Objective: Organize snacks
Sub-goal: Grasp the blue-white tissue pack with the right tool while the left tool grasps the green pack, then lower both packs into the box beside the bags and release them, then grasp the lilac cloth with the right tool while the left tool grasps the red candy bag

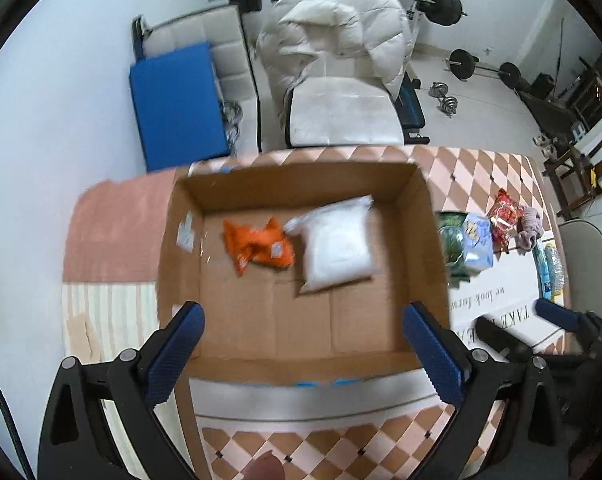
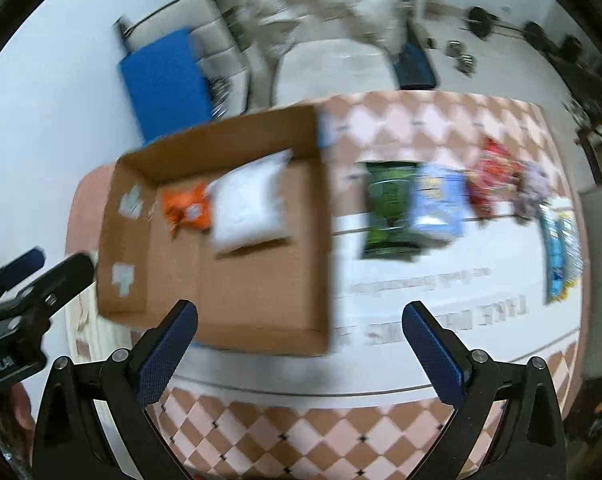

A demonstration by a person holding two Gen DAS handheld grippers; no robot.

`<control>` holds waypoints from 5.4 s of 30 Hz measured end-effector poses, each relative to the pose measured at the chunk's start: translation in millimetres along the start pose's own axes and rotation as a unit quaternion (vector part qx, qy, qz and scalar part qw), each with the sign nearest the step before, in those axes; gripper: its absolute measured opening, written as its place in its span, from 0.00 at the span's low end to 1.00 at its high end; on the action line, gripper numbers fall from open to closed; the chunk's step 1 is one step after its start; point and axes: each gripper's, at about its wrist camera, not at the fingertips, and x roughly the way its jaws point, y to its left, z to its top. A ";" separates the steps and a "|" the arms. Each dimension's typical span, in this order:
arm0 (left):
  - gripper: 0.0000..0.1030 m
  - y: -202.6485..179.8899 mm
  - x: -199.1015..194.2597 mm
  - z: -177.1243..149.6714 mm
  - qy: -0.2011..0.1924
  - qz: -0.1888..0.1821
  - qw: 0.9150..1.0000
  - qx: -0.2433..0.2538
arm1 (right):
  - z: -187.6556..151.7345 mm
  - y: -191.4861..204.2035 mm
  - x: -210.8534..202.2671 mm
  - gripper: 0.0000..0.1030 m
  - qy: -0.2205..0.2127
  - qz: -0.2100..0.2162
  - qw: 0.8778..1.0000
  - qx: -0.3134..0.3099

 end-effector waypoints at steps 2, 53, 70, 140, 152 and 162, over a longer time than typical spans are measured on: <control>0.99 -24.9 1.8 10.9 -0.011 0.028 0.999 0.012 | 10.5 -40.0 -1.9 1.00 -0.006 -0.022 0.999 0.034; 0.95 -288.9 284.0 33.1 0.311 -0.056 0.940 0.133 | 19.2 -301.5 189.4 0.75 0.165 0.000 0.973 0.160; 0.35 -250.1 243.5 2.1 0.243 -0.025 0.963 0.113 | 29.7 -262.7 226.7 0.39 0.170 0.033 0.973 0.152; 0.65 83.5 36.2 -61.7 0.076 0.030 0.992 -0.100 | -29.4 85.6 65.5 0.89 0.046 0.071 0.988 -0.128; 0.92 76.9 -7.2 -77.4 0.025 0.047 0.992 -0.115 | -47.0 62.4 16.7 1.00 -0.005 0.079 0.991 -0.104; 0.92 7.5 -23.0 -40.6 0.009 0.028 0.998 -0.061 | -38.4 -6.1 1.1 1.00 -0.005 0.110 0.993 -0.051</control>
